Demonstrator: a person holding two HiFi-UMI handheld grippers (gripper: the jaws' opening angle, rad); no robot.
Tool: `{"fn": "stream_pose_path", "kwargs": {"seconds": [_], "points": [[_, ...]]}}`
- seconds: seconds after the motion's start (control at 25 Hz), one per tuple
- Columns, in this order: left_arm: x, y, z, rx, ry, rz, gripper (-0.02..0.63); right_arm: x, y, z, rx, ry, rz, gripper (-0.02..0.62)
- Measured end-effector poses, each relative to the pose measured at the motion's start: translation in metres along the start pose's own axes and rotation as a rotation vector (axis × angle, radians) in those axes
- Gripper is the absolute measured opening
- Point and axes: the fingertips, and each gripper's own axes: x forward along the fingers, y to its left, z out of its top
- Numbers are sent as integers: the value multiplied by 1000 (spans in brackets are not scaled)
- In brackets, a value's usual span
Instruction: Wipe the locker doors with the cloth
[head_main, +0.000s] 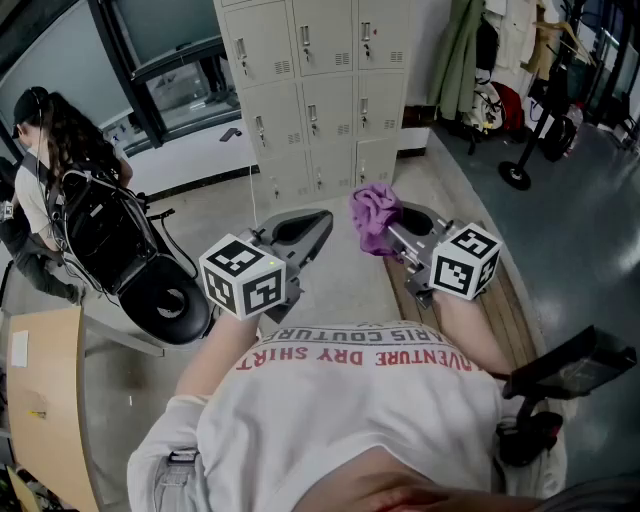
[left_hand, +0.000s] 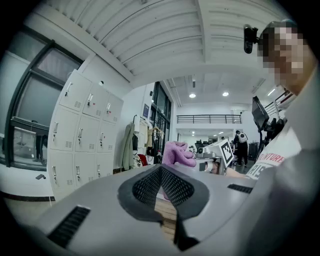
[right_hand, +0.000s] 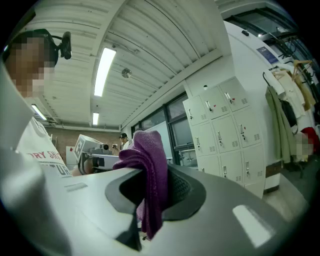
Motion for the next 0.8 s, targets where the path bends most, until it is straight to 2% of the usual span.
{"fn": "stream_pose_path", "kwargs": {"seconds": [0.2,0.4,0.64,0.8], "points": [[2,1,0,-4,1,-3,-1,0,-2,-1,6,1,-5,57],[8,2,-7,-7,9,-7,-1,-1,-8,-8,3,13,-46,52],[16,10,-20,-14,24,-16,-1,1,-19,-18,19,-6,-42,44],[30,29,-25,-37,30,-5,0,13,-29,-33,-1,37,5,44]]}}
